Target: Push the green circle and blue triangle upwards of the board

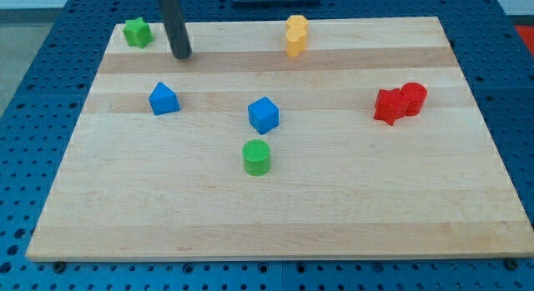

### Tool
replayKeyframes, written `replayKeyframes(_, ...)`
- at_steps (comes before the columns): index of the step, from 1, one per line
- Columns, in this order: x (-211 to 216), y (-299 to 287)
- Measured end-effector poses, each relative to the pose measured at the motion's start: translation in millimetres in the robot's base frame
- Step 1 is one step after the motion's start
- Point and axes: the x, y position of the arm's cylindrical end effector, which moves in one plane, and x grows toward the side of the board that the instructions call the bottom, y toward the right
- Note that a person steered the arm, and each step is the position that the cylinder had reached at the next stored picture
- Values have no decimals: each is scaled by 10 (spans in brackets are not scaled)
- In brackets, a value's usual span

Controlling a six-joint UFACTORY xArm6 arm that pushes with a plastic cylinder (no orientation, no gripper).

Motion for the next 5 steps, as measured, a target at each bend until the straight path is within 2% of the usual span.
replayKeyframes(2,365,1296)
replayKeyframes(3,867,1965)
replayKeyframes(5,2071,2221)
